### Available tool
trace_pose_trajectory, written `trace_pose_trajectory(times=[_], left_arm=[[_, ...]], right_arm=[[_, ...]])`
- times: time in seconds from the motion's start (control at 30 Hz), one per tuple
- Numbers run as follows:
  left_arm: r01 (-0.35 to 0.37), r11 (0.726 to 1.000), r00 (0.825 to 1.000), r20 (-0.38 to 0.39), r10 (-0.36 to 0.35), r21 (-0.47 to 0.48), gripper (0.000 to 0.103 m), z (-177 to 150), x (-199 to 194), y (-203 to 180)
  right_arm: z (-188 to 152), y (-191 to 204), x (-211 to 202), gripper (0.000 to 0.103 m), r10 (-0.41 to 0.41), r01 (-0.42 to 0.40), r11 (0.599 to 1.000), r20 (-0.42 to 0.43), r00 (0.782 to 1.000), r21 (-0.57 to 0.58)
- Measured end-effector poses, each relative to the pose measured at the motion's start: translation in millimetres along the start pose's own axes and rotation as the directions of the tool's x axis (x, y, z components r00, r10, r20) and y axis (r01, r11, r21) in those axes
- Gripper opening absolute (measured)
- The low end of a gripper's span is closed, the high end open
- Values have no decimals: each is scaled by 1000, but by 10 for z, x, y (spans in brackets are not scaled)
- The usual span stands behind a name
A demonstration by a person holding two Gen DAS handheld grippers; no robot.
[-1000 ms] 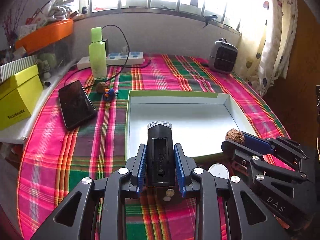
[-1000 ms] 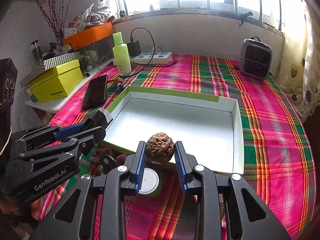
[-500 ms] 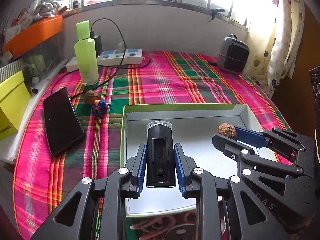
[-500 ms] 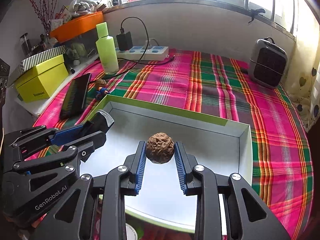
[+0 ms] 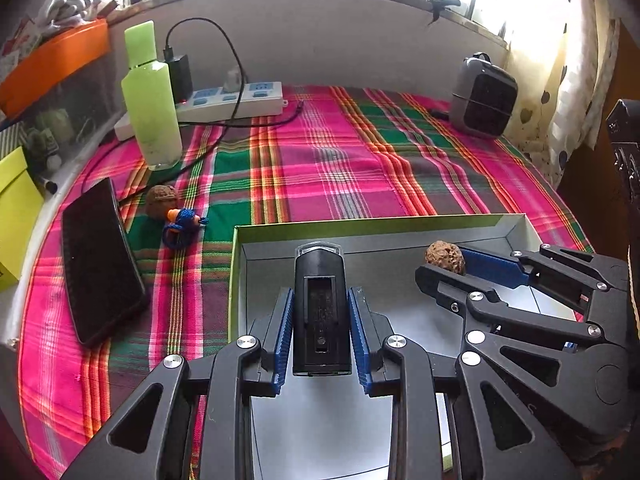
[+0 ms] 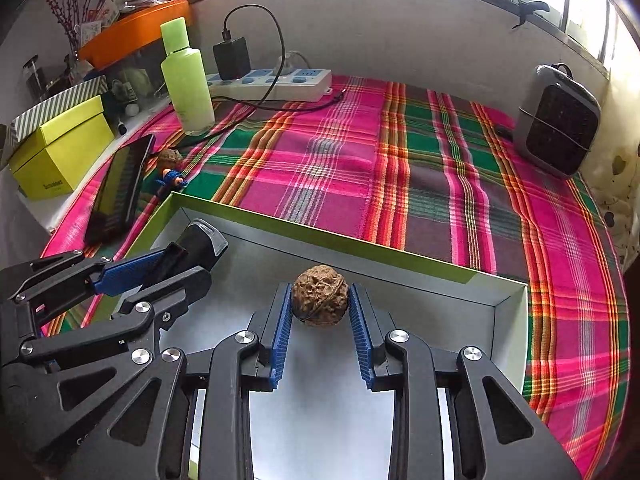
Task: Organize objects
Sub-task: 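Carry the black device and the walnut over the green-and-white box with both grippers, then open both grippers to set the device and walnut inside the box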
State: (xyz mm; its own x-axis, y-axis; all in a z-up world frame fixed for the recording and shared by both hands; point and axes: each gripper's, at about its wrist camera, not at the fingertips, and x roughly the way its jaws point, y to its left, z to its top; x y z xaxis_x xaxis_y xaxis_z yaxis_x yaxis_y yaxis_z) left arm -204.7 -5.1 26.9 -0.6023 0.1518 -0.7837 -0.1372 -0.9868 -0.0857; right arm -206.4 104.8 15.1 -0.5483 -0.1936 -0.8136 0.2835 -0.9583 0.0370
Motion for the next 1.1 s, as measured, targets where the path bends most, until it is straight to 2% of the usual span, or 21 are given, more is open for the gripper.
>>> trace_pose_trajectory(times=[0.2,0.93,1.1], left_arm=[[-8,1000,1000,-21,8,4,25,2,100,6],[-59,998,998,-19,60,36,26,12,153,-57],[-64,998,998,-23,65,30,30,11,136,-50]], right_arm=[[21,-34,55,30,-7,7,1000,-6,1000,0],[31,-42,141,30,-33,32,999,-30,999,-11],[14,-61,130,30,-30,30,1000,-32,999,5]])
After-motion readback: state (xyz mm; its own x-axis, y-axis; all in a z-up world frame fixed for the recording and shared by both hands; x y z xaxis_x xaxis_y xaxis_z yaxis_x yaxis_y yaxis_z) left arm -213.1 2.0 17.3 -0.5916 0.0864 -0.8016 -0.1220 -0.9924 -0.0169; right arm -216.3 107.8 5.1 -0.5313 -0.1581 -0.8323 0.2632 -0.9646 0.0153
